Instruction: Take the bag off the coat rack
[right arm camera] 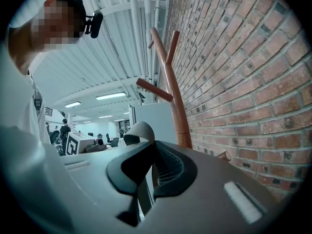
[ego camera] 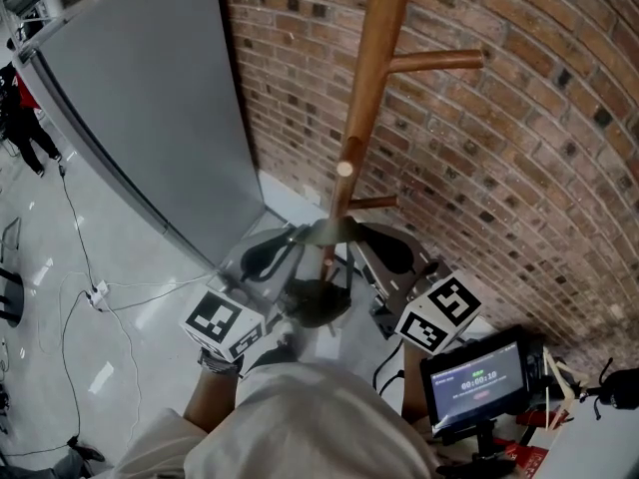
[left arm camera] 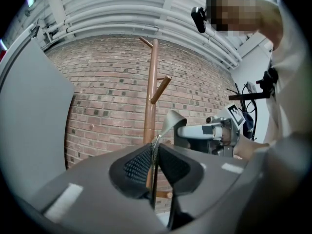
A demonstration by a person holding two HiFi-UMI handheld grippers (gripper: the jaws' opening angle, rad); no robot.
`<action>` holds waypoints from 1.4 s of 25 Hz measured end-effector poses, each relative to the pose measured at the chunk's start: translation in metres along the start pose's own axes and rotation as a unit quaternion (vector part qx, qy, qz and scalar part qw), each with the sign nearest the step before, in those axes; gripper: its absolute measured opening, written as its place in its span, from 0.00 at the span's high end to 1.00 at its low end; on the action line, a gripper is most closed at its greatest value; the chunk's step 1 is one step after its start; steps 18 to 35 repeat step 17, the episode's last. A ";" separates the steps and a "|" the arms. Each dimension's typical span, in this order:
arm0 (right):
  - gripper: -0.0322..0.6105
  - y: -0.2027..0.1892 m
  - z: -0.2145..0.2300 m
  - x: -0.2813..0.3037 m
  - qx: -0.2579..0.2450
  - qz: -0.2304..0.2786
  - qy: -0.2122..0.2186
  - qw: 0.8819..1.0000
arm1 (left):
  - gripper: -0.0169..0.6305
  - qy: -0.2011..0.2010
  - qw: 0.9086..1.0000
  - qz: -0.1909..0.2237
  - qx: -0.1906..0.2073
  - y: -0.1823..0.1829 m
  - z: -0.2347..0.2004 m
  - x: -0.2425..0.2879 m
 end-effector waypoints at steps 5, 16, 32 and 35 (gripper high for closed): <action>0.94 -0.001 0.001 0.000 0.005 -0.002 -0.003 1.000 | 0.91 0.000 1.000 -0.005 -0.007 -0.001 -0.001 0.001; 0.94 -0.009 0.003 0.002 0.005 -0.012 -0.012 1.000 | 0.91 -0.001 1.000 -0.014 -0.015 -0.010 -0.006 0.002; 0.94 -0.011 0.003 0.003 0.005 -0.013 -0.012 1.000 | 0.91 -0.001 1.000 -0.015 -0.015 -0.011 -0.007 0.001; 0.94 -0.011 0.003 0.003 0.005 -0.013 -0.012 1.000 | 0.91 -0.001 1.000 -0.015 -0.015 -0.011 -0.007 0.001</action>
Point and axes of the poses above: the fingertips, and each gripper's own axes: x forward along the fingers, z to its right, y out of its top, the point moved 2 cm from there along -x, backward along the fingers, and after that the axes turned 2 degrees about z, right-handed, at the moved point
